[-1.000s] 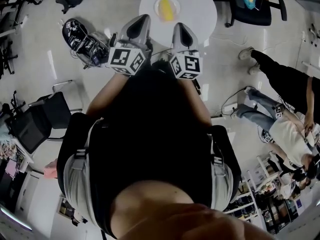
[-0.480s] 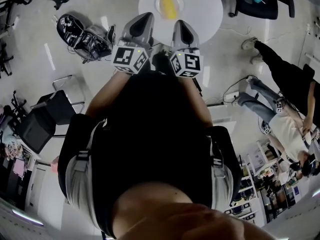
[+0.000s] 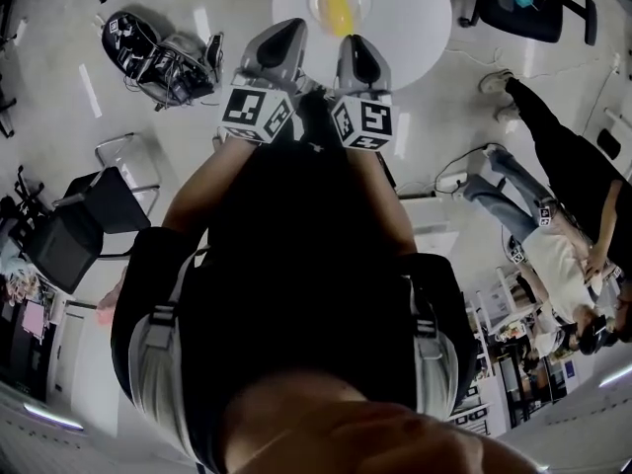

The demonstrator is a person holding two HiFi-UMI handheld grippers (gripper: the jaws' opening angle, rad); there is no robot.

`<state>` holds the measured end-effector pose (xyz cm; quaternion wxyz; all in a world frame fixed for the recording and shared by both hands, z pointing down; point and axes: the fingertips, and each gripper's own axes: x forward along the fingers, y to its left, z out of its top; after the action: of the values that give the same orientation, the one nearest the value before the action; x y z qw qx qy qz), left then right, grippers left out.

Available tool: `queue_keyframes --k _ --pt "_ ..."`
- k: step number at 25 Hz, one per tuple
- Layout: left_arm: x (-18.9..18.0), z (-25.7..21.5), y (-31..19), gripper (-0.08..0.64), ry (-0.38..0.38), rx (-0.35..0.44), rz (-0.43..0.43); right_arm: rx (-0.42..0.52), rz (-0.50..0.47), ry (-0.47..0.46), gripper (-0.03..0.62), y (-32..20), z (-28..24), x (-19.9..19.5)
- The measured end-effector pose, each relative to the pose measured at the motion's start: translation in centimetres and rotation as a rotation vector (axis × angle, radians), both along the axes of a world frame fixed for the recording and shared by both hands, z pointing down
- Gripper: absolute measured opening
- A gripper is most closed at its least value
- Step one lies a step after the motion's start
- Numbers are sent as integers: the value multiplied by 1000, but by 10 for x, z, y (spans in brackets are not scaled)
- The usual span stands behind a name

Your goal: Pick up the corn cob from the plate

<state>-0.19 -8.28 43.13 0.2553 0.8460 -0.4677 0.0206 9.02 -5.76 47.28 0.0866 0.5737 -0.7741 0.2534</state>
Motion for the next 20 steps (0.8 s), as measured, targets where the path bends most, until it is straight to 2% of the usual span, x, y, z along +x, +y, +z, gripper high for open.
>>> queue_keyframes --k 15,20 --pt "10 53 -24 5 3 -82 -3 -157 -7 33 110 -24 79 7" --pt "7 67 -29 5 9 -115 -29 -210 0 48 139 -30 102 11"
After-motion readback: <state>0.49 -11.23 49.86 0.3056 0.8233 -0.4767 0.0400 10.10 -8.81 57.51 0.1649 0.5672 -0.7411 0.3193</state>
